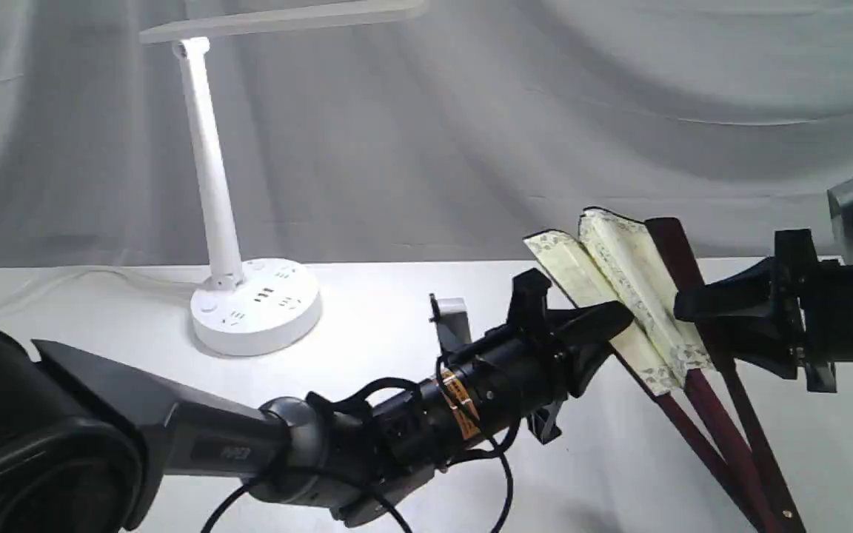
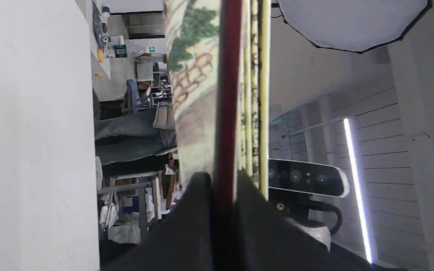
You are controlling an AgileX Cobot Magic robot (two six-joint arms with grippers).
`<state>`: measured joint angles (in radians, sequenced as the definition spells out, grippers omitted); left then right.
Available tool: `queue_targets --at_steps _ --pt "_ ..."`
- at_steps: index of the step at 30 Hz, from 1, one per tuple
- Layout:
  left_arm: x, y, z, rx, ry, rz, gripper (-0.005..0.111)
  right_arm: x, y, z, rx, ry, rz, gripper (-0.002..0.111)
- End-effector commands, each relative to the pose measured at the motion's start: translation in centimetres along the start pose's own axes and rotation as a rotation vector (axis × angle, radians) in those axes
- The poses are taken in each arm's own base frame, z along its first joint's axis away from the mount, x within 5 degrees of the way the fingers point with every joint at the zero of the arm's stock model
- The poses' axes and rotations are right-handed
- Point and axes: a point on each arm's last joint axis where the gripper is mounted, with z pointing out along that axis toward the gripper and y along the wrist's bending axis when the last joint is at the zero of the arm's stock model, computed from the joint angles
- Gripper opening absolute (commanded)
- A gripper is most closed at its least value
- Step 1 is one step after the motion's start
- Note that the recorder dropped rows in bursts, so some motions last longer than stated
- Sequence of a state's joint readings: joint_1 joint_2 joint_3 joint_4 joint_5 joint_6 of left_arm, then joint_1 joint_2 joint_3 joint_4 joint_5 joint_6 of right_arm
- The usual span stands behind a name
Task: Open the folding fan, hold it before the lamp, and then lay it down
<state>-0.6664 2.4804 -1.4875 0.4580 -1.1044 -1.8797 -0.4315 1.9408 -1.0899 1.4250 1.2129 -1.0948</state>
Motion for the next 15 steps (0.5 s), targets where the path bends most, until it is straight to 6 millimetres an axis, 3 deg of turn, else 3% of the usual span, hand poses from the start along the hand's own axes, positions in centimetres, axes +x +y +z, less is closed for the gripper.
queue_targets --at_steps 1,7,15 --pt "0.0 -1.1 0.2 0.045 0.010 0.000 0.000 0.1 -0.6 0.3 -0.008 0.010 0.017 0.027" --pt "0.1 -1.2 0.2 0.059 0.029 0.011 0.000 0.4 -2.0 0.9 -0.010 0.020 0.058 0.000" --pt "-0.1 -1.5 0.1 0.095 0.012 0.026 0.000 0.2 -2.2 0.6 -0.012 -0.001 0.069 0.000"
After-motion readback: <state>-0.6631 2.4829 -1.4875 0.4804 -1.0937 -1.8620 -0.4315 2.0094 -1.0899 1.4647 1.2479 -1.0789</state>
